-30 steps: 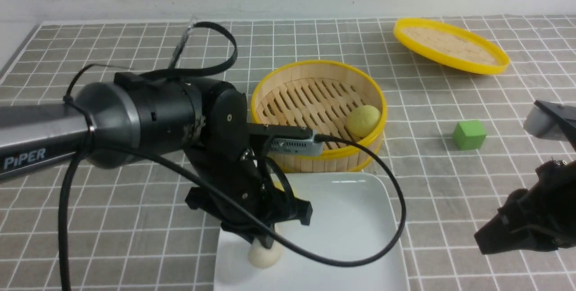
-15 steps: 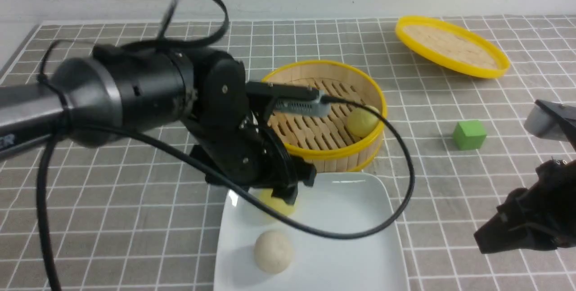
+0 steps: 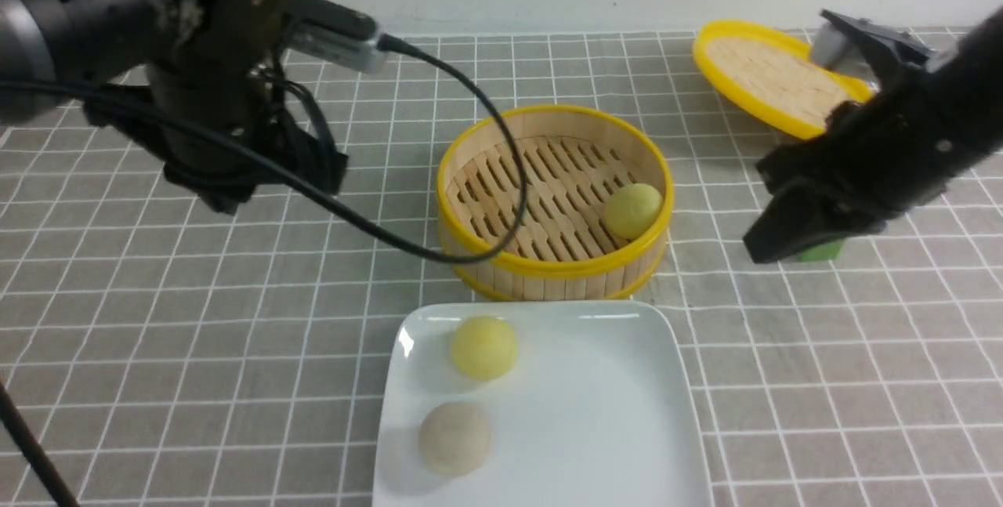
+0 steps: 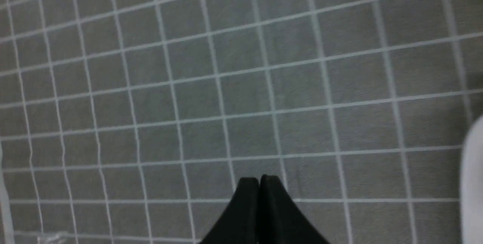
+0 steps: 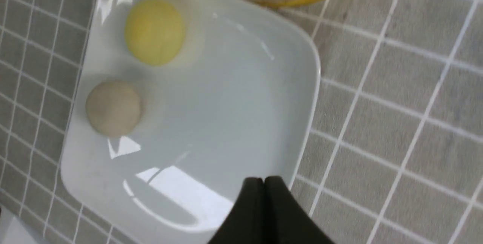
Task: Put the steamed buns into the plate on the grey tablecloth.
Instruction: 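Reach toward a bun in the bamboo steamer with the right gripper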
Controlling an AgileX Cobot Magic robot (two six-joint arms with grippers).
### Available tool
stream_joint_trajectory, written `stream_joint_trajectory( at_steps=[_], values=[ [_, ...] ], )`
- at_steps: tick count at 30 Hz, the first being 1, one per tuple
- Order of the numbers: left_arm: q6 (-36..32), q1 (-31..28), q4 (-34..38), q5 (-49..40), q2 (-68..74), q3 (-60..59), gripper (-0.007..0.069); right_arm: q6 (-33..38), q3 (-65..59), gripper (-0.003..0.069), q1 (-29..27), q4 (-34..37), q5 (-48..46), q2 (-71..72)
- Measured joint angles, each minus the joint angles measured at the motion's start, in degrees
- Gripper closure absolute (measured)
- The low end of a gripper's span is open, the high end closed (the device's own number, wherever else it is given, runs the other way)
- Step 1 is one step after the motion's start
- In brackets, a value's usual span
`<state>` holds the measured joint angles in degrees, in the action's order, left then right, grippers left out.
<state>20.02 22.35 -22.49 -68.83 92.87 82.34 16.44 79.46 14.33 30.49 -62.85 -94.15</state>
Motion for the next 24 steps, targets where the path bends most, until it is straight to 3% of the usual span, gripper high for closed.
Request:
stream_joint_trajectory(
  at_steps=[1,3,7,8,9,10,11,13,14,17,22,24],
  values=[
    [-0.2,-0.5,0.4,-0.3,0.0,0.0,0.0613,0.0,0.4,0.0672,0.1,-0.1,0.1,0.0],
    [-3.9,-7.1,6.5,-1.3,0.0,-0.1,0.0613,-0.5,6.3,0.0660,2.1,-1.9,2.0,-5.9],
    [-6.1,-11.7,12.8,-1.5,0.1,-0.1,0.0613,-0.7,11.2,0.0610,4.3,-5.7,4.3,-10.1],
    [-6.4,-13.1,15.4,-1.5,0.1,-0.1,0.0613,-0.7,13.8,0.0547,5.7,-8.5,6.3,-12.6],
    [-6.5,-13.2,15.6,-1.5,0.1,-0.1,0.0613,-0.7,13.8,0.0539,5.7,-8.8,6.3,-12.9],
    [-6.7,-13.4,16.3,-1.5,0.1,-0.1,0.0612,-0.7,15.5,0.0459,6.9,-11.1,8.4,-15.1],
    [-6.7,-13.4,16.4,-1.5,0.1,-0.1,0.0612,-0.7,15.7,0.0449,7.0,-11.6,8.6,-15.6],
    [-6.9,-13.4,16.8,-1.3,0.1,-0.1,0.0613,-0.7,16.8,0.0365,7.9,-13.4,10.9,-17.6],
    [-6.9,-13.4,17.0,-1.1,0.1,-0.1,0.0611,-0.7,17.4,0.0297,8.3,-15.0,13.2,-19.8],
    [-6.9,-13.4,17.0,-0.9,0.1,-0.1,0.0608,-0.7,17.7,0.0207,8.5,-16.8,17.0,-22.7],
    [-6.9,-13.4,17.0,-0.7,0.1,-0.1,0.0606,-0.7,17.9,0.0169,8.6,-18.8,20.9,-26.1],
    [-6.9,-13.4,17.0,-0.5,0.1,-0.1,0.0606,-0.7,18.0,0.0215,8.6,-19.5,22.6,-27.0]
  ],
)
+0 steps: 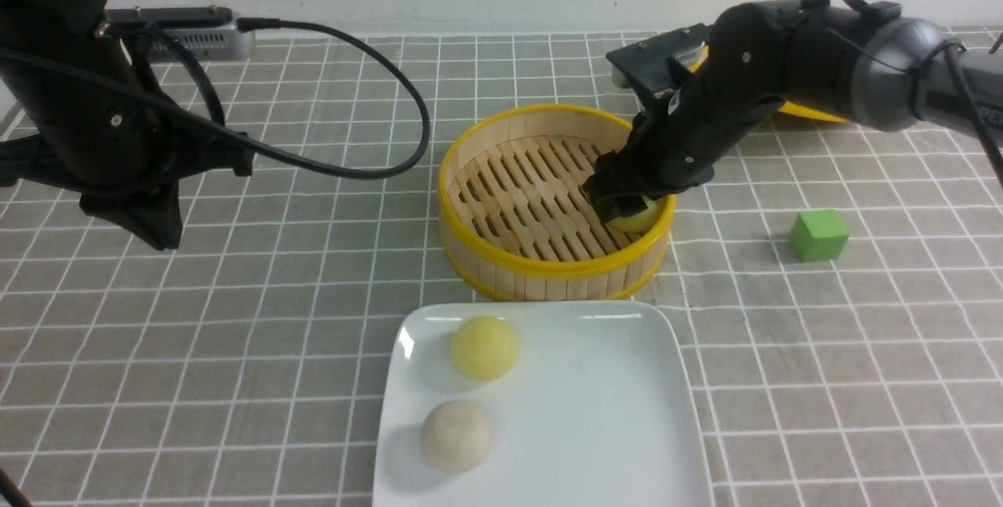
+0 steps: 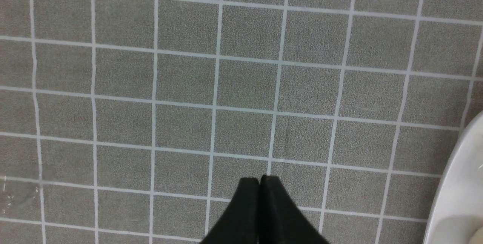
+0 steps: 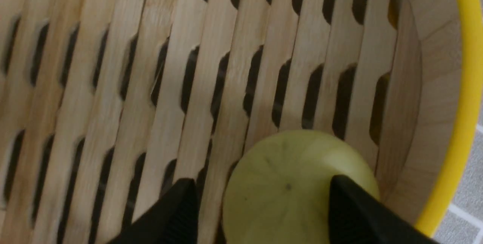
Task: Put the steamed buns into the plate on the grey tablecloth.
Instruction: 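Reach toward a bun in the bamboo steamer with the right gripper, then move the steamed bun from the bamboo steamer onto the white plate with the right gripper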
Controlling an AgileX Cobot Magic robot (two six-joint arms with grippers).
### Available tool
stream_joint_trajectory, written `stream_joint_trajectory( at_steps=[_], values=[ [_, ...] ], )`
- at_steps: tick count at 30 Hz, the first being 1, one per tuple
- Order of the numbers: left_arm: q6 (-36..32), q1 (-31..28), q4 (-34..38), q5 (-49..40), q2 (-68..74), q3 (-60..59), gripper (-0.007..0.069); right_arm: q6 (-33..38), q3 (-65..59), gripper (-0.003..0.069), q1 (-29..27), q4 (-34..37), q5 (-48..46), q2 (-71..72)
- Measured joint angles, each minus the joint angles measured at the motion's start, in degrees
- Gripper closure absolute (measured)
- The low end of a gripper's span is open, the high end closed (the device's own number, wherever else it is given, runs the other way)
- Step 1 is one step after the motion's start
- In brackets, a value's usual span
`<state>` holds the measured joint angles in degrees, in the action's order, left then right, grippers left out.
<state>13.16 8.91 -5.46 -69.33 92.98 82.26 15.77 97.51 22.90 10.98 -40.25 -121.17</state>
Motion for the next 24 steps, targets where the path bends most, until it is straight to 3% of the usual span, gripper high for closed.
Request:
stream_joint_trajectory(
  at_steps=[1,4,6,7,13,18,21,24],
  values=[
    [0.0,0.0,0.0,0.0,0.0,0.0,0.0606,0.0,0.0,0.0230,0.0,-0.1,0.1,-0.1],
    [0.0,0.0,0.1,0.0,0.0,0.0,0.0606,0.0,0.0,0.0413,0.0,-0.8,0.3,-0.2],
    [0.0,0.0,0.1,0.0,0.0,0.0,0.0606,0.0,0.0,0.0585,0.0,-0.9,-0.5,0.7],
    [0.0,0.0,0.1,0.0,0.0,0.0,0.0606,0.0,0.1,0.0620,0.0,-0.9,-1.0,1.3],
    [0.0,0.0,0.1,0.0,0.0,0.0,0.0604,-0.1,0.4,0.0647,0.0,1.4,-9.9,10.2],
    [0.0,0.0,0.1,0.0,0.0,0.0,0.0601,-1.5,0.2,0.0647,-0.1,9.6,-23.9,21.0],
    [0.0,0.0,0.1,0.0,0.0,0.0,0.0598,-1.5,-4.0,0.0645,0.8,14.7,-29.2,26.4],
    [0.0,0.0,0.2,-0.2,0.0,0.0,0.0594,-1.5,-14.3,0.0643,3.6,15.8,-28.6,29.7]
  ],
)
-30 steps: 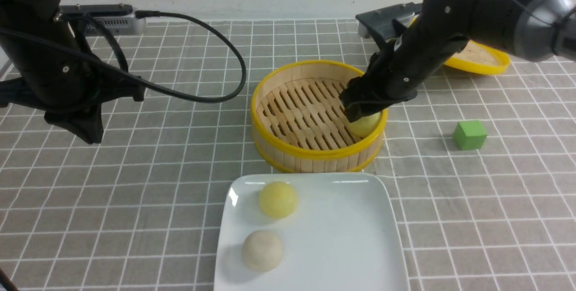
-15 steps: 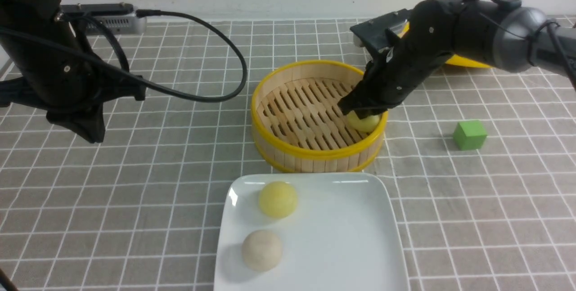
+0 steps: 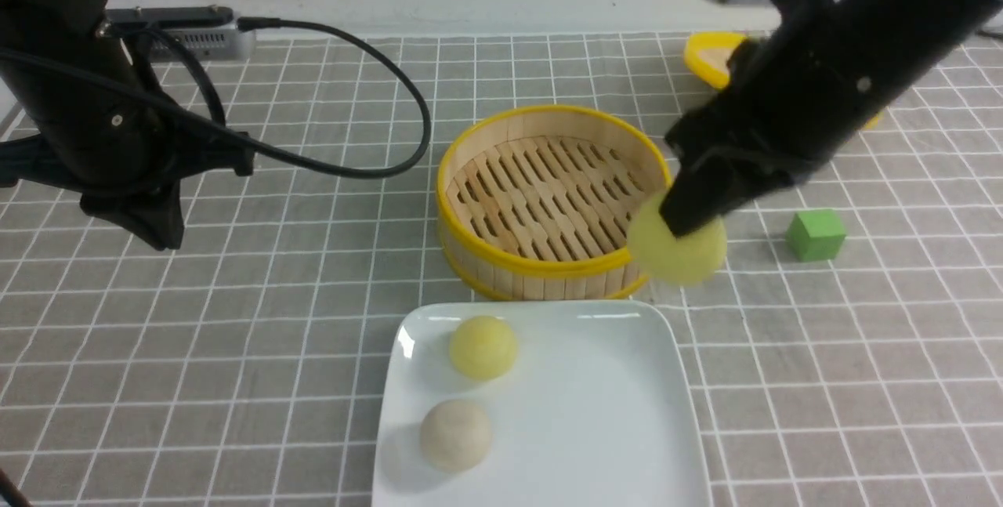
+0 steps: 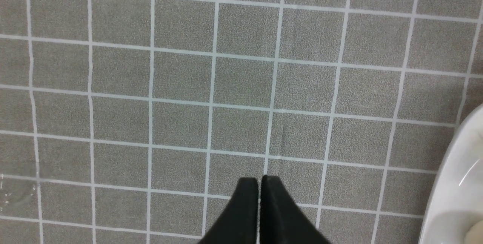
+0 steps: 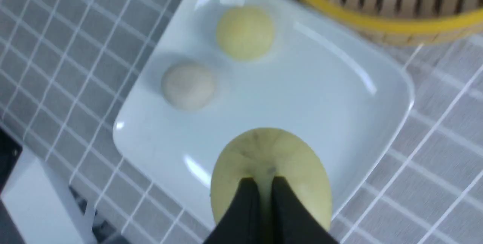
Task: Put the steamed buns into the plate on the grey tablecloth.
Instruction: 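Move the steamed bun from the bamboo steamer onto the white plate with the right gripper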
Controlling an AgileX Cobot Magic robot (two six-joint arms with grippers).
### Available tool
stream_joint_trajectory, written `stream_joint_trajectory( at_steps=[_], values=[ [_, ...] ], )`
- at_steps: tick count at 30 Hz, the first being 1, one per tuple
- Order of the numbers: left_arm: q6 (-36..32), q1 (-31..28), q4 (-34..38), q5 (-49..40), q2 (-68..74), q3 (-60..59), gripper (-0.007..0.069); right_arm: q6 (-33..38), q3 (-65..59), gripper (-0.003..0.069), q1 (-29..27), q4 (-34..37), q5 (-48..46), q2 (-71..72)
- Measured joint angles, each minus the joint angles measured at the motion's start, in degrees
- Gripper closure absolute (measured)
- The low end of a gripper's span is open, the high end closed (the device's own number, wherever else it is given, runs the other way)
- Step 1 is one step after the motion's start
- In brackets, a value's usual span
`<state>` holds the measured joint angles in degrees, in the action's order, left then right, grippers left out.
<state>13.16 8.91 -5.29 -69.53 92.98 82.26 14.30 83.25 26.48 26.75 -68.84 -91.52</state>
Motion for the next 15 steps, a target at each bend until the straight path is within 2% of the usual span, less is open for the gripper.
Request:
stream_joint_trajectory(
  at_steps=[5,7,10,14,15],
  values=[
    [0.0,0.0,0.0,0.1,0.0,0.0,0.0592,0.4,-12.3,0.0636,4.5,0.0,12.8,0.3],
    [0.0,0.0,0.0,0.1,0.0,0.0,0.0591,2.1,-18.8,0.0624,7.2,0.0,23.3,-1.4],
    [0.0,0.0,0.0,0.2,0.0,0.0,0.0590,3.2,-21.8,0.0605,9.6,0.0,31.4,-4.1],
    [0.0,0.0,0.0,0.2,0.0,0.0,0.0589,3.4,-22.7,0.0547,11.5,0.0,38.1,-7.5],
    [0.0,0.0,0.0,0.2,0.0,0.0,0.0589,3.5,-22.7,0.0501,11.7,0.0,40.2,-8.6]
  ],
)
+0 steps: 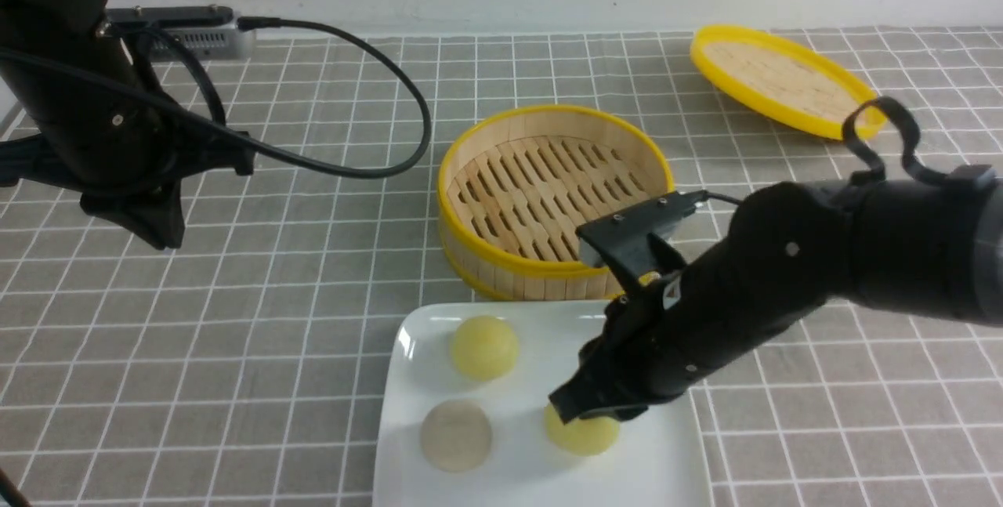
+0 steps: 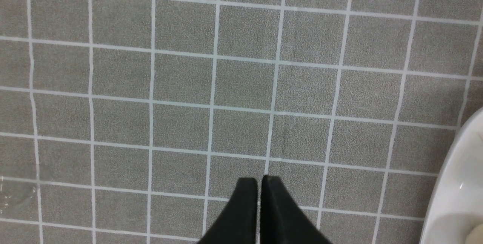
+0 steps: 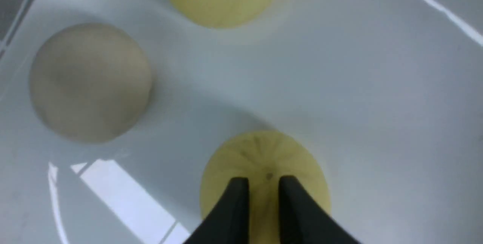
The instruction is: Put the steamed buns into the plate on the grey tablecloth.
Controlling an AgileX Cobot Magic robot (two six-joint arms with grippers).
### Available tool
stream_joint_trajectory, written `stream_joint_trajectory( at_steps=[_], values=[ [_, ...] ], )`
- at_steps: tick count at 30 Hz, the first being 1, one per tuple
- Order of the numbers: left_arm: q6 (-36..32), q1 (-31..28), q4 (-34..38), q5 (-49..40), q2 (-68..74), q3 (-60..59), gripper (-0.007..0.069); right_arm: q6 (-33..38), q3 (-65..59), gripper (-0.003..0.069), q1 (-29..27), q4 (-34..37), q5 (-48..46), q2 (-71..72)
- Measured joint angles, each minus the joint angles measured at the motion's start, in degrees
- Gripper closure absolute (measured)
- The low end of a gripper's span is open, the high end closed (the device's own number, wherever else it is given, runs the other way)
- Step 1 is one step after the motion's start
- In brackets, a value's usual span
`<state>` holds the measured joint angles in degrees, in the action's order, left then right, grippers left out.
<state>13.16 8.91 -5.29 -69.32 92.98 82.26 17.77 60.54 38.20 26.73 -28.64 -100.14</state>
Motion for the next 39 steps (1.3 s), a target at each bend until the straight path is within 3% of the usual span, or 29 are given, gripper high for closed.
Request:
stream_joint_trajectory(
  at_steps=[6,11,13,16,17,19,21,27,30,33,35,39],
  values=[
    [0.0,0.0,0.0,-0.1,0.0,0.0,0.0589,0.0,0.6,0.0309,0.0,-0.8,-1.8,-0.3],
    [0.0,0.0,0.0,-0.4,0.0,0.0,0.0589,0.0,5.0,0.0291,0.0,-2.7,-11.2,3.6],
    [0.0,0.0,0.0,-0.4,0.0,0.0,0.0587,-0.2,8.2,0.0326,0.0,-4.4,-16.1,6.8],
    [0.0,0.0,0.1,-0.4,0.0,0.0,0.0586,-3.2,13.3,0.0459,0.0,-11.1,-23.7,13.8],
    [0.0,0.0,0.1,-0.4,0.0,0.0,0.0586,-3.2,13.5,0.0468,0.0,-11.7,-24.1,14.2],
    [0.0,0.0,0.1,-0.8,0.0,0.0,0.0586,-7.4,14.8,0.0589,0.0,-18.5,-28.2,20.4],
    [0.0,0.0,0.1,-0.9,0.0,0.0,0.0586,-12.3,14.9,0.0661,0.0,-25.1,-32.5,26.5],
    [0.0,0.0,0.2,-1.0,0.0,0.0,0.0586,-26.0,11.3,0.0674,0.0,-38.9,-40.9,46.5],
    [0.0,0.0,0.2,-1.0,0.0,0.0,0.0586,-35.1,0.3,0.0673,0.0,-43.6,-33.3,64.4],
    [0.0,0.0,0.2,-0.9,0.0,0.0,0.0586,-40.2,-15.8,0.0671,0.0,-47.3,-12.9,80.8],
    [0.0,0.0,0.2,-0.8,0.0,0.0,0.0586,-41.1,-23.6,0.0668,0.0,-47.4,-3.0,84.8],
    [0.0,0.0,0.1,-0.9,0.0,0.0,0.0586,-42.4,-32.6,0.0666,0.0,-47.5,7.2,86.8]
  ],
)
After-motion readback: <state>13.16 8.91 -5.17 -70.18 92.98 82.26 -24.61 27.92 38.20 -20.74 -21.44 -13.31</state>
